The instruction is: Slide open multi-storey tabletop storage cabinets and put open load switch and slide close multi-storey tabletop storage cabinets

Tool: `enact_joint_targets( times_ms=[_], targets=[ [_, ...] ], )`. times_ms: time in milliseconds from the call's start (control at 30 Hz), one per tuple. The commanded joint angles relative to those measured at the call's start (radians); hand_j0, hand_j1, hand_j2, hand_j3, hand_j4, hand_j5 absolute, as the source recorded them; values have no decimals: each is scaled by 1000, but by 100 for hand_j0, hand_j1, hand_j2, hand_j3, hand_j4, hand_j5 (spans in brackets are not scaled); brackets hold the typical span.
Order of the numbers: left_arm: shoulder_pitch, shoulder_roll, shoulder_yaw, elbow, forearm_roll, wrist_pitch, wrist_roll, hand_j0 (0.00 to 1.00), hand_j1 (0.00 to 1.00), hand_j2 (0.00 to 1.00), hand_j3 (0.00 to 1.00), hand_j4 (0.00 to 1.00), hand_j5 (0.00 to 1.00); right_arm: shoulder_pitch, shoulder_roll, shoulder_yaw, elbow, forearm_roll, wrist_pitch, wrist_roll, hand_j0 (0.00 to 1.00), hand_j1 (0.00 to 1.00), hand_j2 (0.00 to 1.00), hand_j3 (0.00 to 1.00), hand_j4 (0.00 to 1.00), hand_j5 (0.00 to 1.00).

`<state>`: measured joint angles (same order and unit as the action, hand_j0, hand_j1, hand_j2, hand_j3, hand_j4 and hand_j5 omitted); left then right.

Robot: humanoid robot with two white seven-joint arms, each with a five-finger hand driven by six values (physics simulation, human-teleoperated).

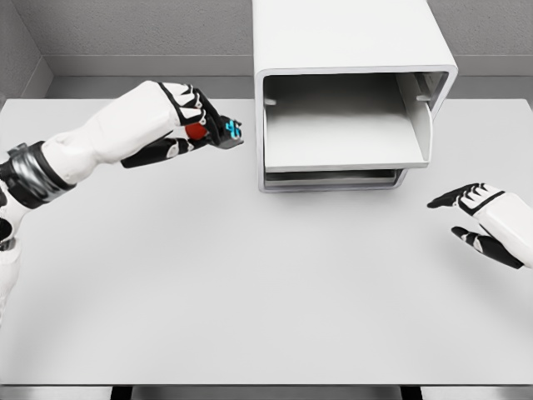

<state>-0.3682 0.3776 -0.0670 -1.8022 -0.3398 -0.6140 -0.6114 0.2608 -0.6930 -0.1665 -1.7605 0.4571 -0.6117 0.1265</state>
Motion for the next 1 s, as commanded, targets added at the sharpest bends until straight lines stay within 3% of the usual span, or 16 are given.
enact_joint_targets(
  times_ms=[0, 433, 967],
  targets=[
    [-2, -9, -20, 0, 7, 3, 1, 40, 40, 40, 40, 40, 40, 0, 0, -7, -1, -6, 1, -1, 69, 69, 69, 69, 69, 69],
    [-52, -69, -74, 0, -16, 3, 1, 40, 40, 40, 40, 40, 40, 8, 0, -10, -2, -8, 1, -1, 69, 69, 69, 69, 69, 69],
    [-78, -221, -109, 1, -157, 3, 1, 40, 40, 40, 40, 40, 40, 17, 0, -25, -2, -8, 1, -4, 69, 69, 69, 69, 69, 69]
  ],
)
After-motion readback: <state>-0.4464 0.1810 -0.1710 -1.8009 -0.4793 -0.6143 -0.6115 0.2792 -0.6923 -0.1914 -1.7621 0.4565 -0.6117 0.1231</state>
